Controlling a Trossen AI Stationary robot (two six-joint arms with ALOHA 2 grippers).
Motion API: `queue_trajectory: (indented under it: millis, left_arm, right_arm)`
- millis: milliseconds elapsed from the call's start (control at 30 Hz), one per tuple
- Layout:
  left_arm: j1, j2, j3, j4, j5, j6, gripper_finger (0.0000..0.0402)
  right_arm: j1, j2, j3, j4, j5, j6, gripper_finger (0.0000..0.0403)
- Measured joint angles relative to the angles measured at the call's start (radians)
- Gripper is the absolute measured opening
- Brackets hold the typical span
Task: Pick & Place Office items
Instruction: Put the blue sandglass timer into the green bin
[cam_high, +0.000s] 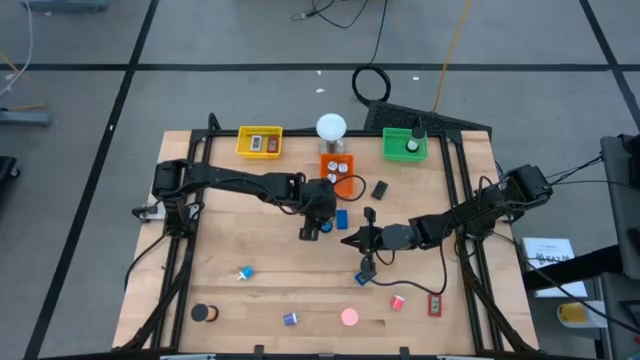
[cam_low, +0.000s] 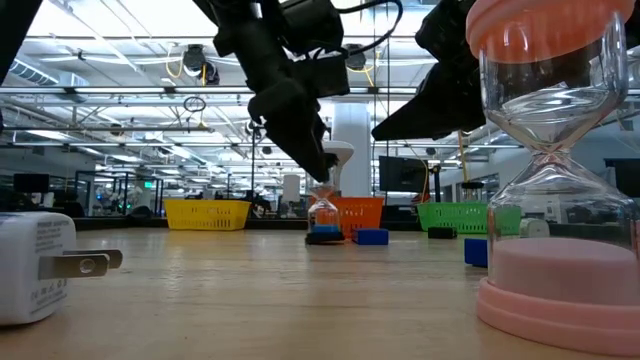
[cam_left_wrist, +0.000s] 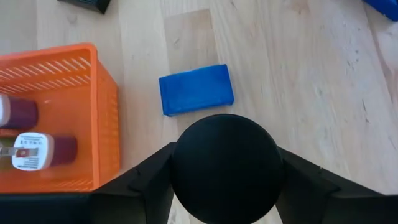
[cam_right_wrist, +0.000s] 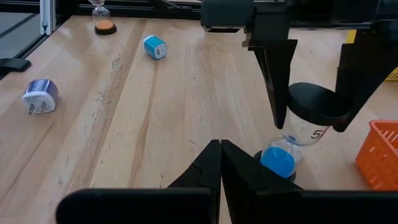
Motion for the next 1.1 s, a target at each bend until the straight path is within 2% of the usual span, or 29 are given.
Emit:
queue_trajectory:
  millis: [367, 600, 733, 900, 967, 1100]
  left_arm:
    - [-0.021, -0.031, -0.002, -0.006, -0.052, 0.009, 0.0289]
    - [-0.021, -0.121, -0.002, -0.092, -0.052, 0.022, 0.0295]
    - [-0.023, -0.193, -0.002, -0.173, -0.051, 0.021, 0.0278]
    - [-0.043, -0.274, -0.030, -0.231, -0.045, 0.011, 0.0233]
    - [-0.056, -0.316, -0.095, -0.189, -0.044, 0.010, 0.0208]
    - [-0.074, -0.424, -0.336, 0.061, 0.006, -0.003, 0.0154]
  right_arm:
    - [0.000, 0.000, 0.000, 0.000, 0.000, 0.000, 0.0002]
    - [0.000, 0.000, 0.000, -0.001, 0.000, 0.000, 0.0002]
    - [0.000, 0.000, 0.000, -0.001, 0.000, 0.000, 0.0002]
    - [0.000, 0.000, 0.000, -0.002, -0.001, 0.000, 0.0002]
    - [0.000, 0.000, 0.000, -0.008, -0.001, 0.000, 0.0002]
    - [0.000, 0.000, 0.000, -0.008, -0.001, 0.000, 0.0002]
